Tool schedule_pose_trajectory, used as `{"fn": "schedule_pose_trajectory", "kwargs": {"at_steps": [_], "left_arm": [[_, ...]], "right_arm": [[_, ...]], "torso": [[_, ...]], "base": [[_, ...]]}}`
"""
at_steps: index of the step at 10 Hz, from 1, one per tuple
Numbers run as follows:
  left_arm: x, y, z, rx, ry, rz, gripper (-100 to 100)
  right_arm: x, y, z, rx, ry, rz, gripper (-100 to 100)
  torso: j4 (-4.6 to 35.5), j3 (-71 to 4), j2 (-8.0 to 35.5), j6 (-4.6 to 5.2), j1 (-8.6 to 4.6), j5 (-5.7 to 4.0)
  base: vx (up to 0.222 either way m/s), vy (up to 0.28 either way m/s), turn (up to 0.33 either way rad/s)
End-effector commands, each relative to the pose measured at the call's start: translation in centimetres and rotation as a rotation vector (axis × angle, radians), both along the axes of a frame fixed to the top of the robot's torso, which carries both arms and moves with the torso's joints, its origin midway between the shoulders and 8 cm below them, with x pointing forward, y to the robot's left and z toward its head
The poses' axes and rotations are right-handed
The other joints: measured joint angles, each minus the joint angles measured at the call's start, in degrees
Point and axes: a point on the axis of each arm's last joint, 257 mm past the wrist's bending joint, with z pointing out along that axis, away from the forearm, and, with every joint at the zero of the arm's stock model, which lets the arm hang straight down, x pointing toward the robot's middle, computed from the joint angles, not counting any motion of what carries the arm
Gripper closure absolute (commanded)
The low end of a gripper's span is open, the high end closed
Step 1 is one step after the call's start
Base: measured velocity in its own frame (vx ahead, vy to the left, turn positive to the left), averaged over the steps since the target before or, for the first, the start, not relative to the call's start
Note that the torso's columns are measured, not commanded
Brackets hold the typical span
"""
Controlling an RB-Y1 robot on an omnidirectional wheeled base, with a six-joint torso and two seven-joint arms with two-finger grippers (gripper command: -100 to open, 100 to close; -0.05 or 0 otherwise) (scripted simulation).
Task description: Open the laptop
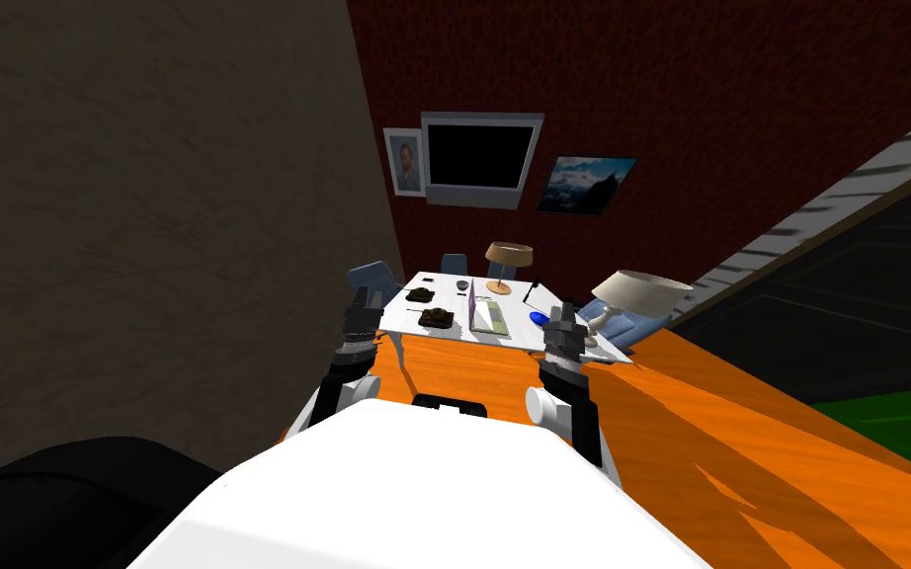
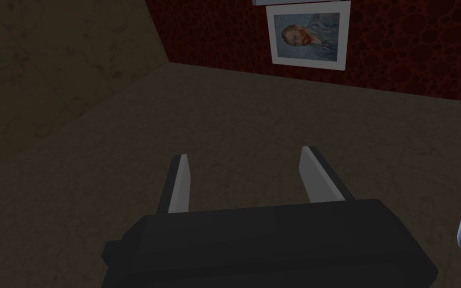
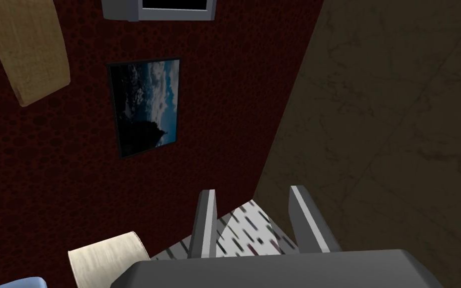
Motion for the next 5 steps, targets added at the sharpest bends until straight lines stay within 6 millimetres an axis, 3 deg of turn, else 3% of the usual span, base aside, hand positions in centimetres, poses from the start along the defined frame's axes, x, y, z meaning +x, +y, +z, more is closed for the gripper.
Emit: {"fn": "schedule_pose_trajectory", "kwargs": {"at_steps": [1,2,3,5], "left_arm": [[0.0,0.0,0.0,0.0,0.0,0.0,0],[0.0,0.0,0.0,0.0,0.0,0.0,0],[0.0,0.0,0.0,0.0,0.0,0.0,0],[0.01,0.0,-0.02,0.0,0.001,0.0,0]], "right_arm": [[0.0,0.0,0.0,0.0,0.0,0.0,0],[0.0,0.0,0.0,0.0,0.0,0.0,0],[0.23,0.4,-0.13,-0.058,0.018,0.012,-100],[0.42,0.67,-0.3,-0.104,0.034,0.018,-100]], "torso": [[4.23,-8.46,4.23,0.0,0.0,0.0],[8.46,-16.91,8.46,0.0,0.0,0.0],[12.69,-25.38,12.69,0.0,0.0,0.0],[15.14,-30.45,15.15,0.0,0.06,0.02]], "base": [[0.0,0.0,0.0],[0.0,0.0,0.0],[0.007,0.011,0.011],[0.006,0.023,0.008]]}}
